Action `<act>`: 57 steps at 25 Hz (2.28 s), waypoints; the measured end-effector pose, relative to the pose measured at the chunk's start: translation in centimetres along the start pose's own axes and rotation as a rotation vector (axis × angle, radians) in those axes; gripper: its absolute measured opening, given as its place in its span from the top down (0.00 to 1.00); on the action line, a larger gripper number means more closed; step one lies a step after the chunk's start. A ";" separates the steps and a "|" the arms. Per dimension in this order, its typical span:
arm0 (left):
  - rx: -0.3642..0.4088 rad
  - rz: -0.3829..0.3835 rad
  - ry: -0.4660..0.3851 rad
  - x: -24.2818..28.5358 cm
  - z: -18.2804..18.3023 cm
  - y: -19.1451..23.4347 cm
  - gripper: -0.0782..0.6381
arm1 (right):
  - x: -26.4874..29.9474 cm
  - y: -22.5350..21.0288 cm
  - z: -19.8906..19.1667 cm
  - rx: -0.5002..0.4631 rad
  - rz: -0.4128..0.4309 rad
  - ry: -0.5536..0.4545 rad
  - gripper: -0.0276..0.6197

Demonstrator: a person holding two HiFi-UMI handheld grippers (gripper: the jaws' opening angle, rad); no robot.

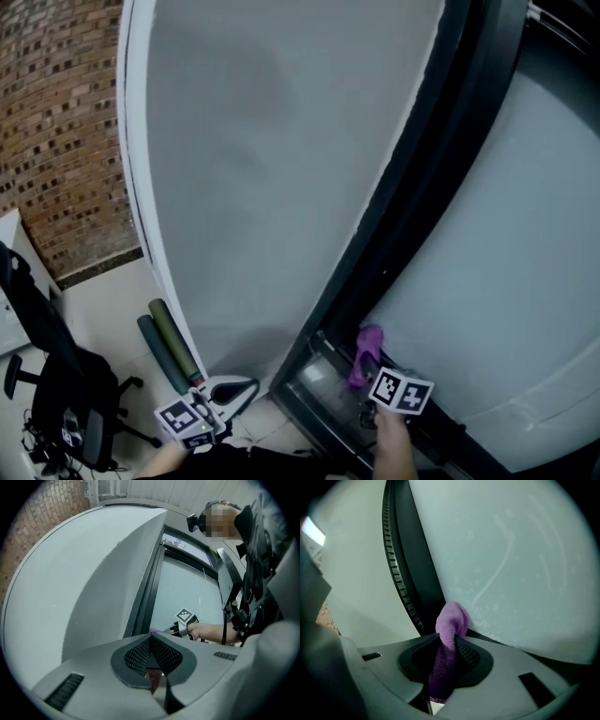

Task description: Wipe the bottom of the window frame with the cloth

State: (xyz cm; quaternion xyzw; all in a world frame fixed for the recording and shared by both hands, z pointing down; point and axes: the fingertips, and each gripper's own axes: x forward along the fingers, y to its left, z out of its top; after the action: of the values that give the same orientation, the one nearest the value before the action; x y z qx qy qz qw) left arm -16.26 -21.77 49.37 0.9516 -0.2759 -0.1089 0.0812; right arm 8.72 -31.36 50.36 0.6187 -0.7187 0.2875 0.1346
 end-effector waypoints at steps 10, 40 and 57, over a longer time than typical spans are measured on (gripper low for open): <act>0.005 -0.105 0.020 1.9 -0.1 -1.7 0.90 | -4.1 -3.4 -1.2 0.045 -0.106 -0.047 0.83; -0.033 -0.404 0.143 8.1 -2.5 -8.1 0.90 | -14.1 -10.9 -6.3 0.252 -0.351 -0.197 0.83; -0.032 -0.518 0.142 9.9 -3.0 -9.7 0.90 | -17.2 -13.1 -8.4 0.350 -0.496 -0.284 0.83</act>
State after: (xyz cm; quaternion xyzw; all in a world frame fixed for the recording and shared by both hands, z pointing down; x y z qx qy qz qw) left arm -2.39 -18.73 48.57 0.9943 -0.0149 -0.0632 0.0850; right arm 23.46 -13.42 50.86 0.8223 -0.4975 0.2761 -0.0094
